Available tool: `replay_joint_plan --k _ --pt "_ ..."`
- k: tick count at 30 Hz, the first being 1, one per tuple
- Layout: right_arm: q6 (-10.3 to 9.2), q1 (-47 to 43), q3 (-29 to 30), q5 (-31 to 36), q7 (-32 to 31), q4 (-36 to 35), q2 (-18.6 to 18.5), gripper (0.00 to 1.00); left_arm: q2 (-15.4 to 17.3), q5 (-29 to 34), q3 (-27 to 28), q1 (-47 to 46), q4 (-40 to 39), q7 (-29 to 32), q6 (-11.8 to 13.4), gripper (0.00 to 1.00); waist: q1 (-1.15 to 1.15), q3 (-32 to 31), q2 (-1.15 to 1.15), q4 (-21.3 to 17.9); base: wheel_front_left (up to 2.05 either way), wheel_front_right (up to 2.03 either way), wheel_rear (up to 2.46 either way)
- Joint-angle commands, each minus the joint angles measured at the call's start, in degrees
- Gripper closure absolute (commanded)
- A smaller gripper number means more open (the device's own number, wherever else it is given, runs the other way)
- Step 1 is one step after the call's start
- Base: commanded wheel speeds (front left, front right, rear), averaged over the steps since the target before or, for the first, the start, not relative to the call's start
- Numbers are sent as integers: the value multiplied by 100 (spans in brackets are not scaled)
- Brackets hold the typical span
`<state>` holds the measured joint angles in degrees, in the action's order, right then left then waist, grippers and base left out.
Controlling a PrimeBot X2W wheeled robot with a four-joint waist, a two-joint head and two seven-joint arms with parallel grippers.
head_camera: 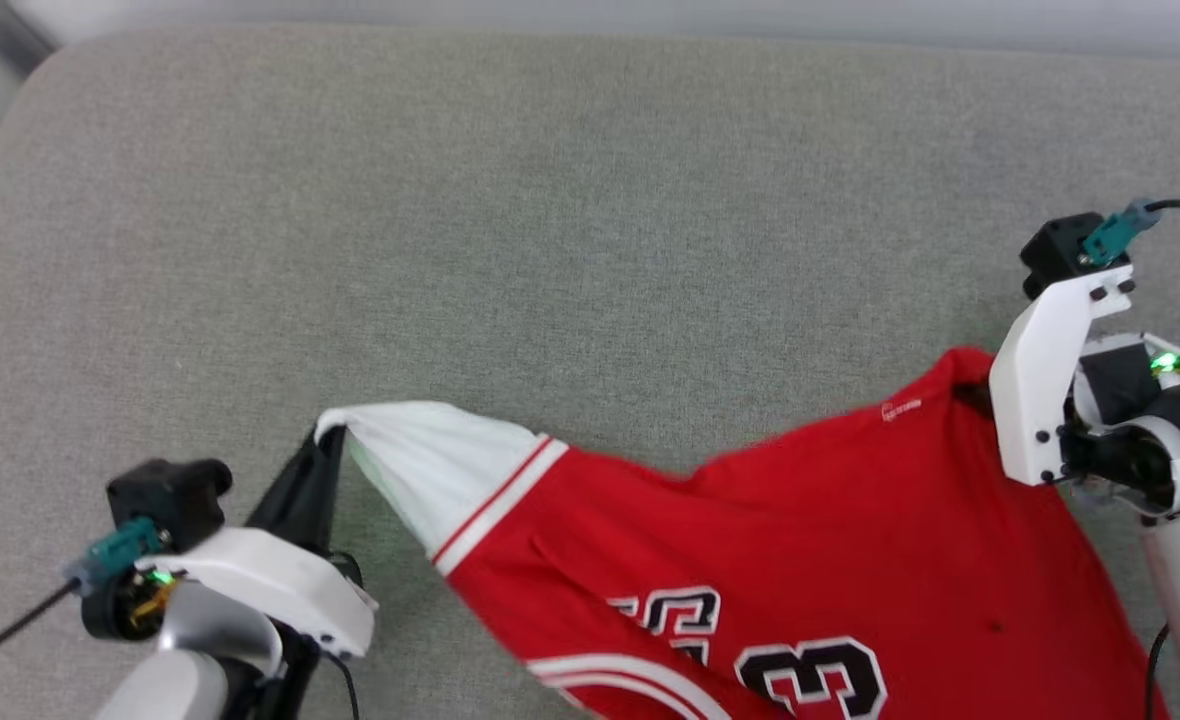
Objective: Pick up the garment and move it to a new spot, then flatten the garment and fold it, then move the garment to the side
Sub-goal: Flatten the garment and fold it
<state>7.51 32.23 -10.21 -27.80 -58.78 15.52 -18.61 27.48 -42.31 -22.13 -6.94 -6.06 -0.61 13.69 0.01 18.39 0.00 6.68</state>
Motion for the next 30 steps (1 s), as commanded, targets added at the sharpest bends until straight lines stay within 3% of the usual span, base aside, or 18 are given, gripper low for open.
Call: replay_joint_plan --k 1,9,16,30 --pt "-4 45 20 16 93 -58 -73 100 68 26 54 -171 -35 10 -16 100 -1 -136 0 -10 0 0 0" --pt "-4 468 251 147 598 -143 -211 100 391 111 202 -1435 -3 436 -250 100 -1 -743 0 -154 0 0 0" --pt "-4 1071 303 356 1253 -46 -307 100 325 -16 217 -3245 1001 965 -655 100 -1 -1034 0 -304 0 0 0" --pt "-5 2928 305 761 2134 90 -510 100 206 455 203 -6765 3171 767 -1307 100 -1 -447 0 -611 0 0 0"
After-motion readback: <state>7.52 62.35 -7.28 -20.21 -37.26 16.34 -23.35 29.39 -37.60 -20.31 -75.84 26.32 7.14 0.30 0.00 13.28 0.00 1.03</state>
